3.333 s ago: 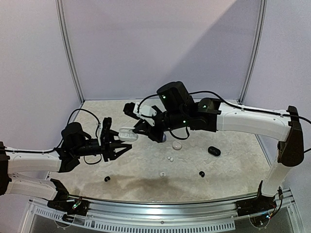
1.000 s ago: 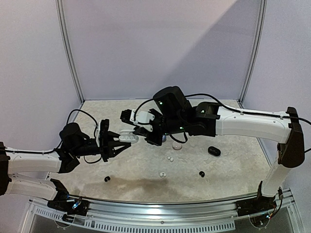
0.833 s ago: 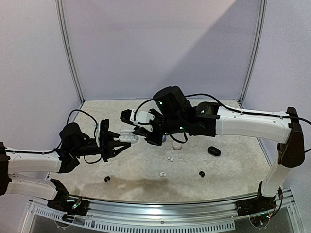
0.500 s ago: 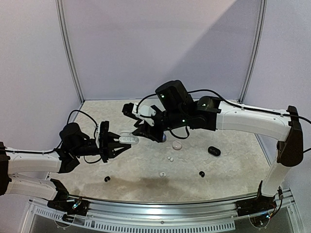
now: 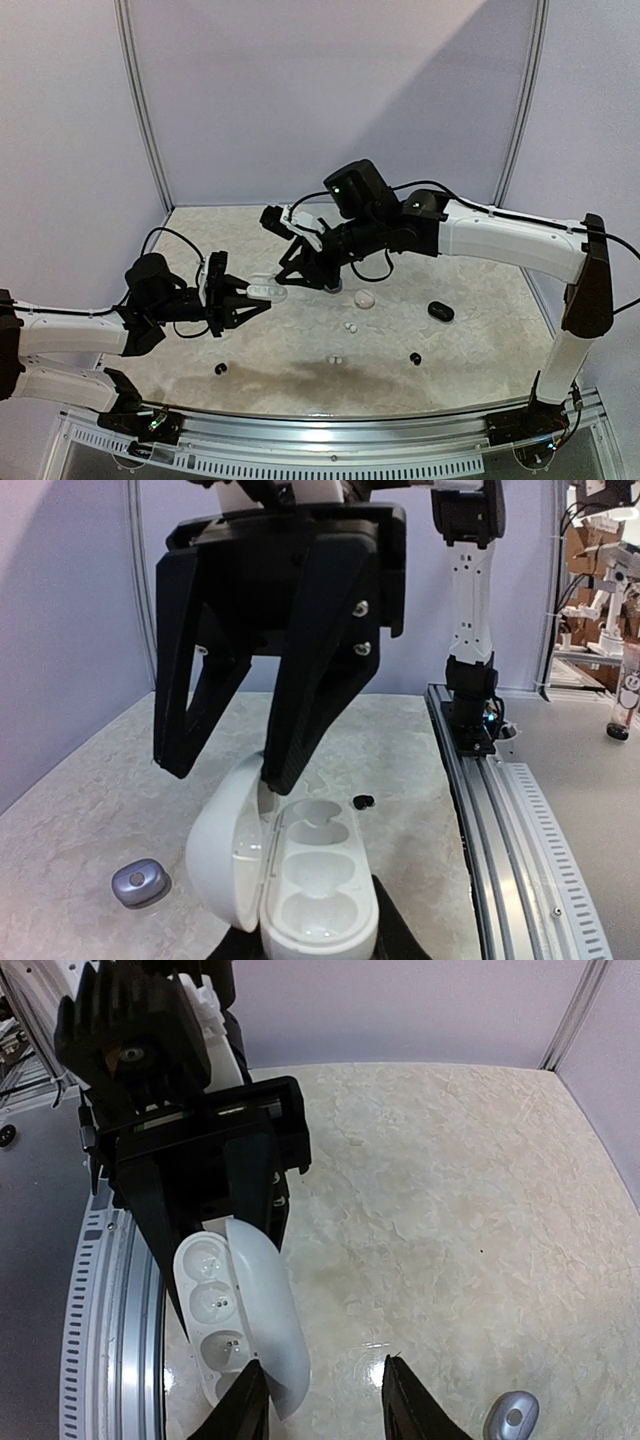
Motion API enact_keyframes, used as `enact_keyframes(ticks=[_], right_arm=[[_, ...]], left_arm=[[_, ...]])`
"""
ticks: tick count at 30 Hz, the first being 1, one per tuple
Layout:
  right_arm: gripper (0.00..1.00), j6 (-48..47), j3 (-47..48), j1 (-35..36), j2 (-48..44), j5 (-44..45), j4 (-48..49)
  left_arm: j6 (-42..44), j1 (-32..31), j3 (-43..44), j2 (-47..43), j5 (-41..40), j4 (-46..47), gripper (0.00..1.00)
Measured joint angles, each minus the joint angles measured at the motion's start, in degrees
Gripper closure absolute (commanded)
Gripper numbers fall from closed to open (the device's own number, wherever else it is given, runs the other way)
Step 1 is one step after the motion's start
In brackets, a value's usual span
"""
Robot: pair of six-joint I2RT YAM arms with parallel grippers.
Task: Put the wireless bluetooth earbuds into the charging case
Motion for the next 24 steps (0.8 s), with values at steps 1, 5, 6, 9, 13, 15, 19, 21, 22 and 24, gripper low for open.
enact_keyframes(ticks=[1, 5, 6, 9, 13, 15, 19, 21, 22, 24], right_arm=[[0.57, 0.15, 0.0, -0.11, 0.07, -0.48, -0.15], [0.5, 0.35, 0.44, -0.61, 0.33, -2.21, -0.63], [0.48, 0.52, 0.66, -0.72, 0.37, -2.64, -0.68], [0.43, 0.55, 1.36, -0.96, 0.37, -4.22, -0.5], [0.39, 0.81, 1.84, -1.07, 0.37, -5.9, 0.26], [0.39, 1.07, 1.84, -1.29, 0.37, -6.38, 0.66], [0.48, 3.3, 0.85, -2.71, -0.37, -4.81, 2.84], [0.58, 6.03, -1.62, -4.61, -2.14, -2.38, 4.04], [0.62, 7.02, -2.51, -5.73, -2.82, -1.07, 3.98], [0.65, 10.88, -3.82, -8.96, -3.8, 2.03, 2.99]], left_arm=[[-0.39, 0.0, 0.0, 0.11, -0.02, 0.0, 1.0], [-2.47, 0.0, 0.0, 0.55, -0.22, 0.02, 1.0], [-2.73, 0.0, 0.0, 0.61, -0.26, 0.04, 1.0], [-3.74, 0.0, 0.0, 1.01, -0.31, 0.04, 1.0], [-4.39, 0.0, 0.0, 1.6, -0.44, 0.0, 1.0], [-4.7, 0.0, 0.0, 1.73, -0.5, 0.02, 1.0], [-5.07, 0.0, 0.0, 1.79, -0.72, 0.02, 1.0], [-5.07, 0.0, 0.0, 1.79, -0.76, 0.02, 1.0], [-5.07, 0.0, 0.0, 1.77, -0.83, 0.02, 1.0], [-5.07, 0.0, 0.0, 1.77, -0.98, 0.02, 1.0]])
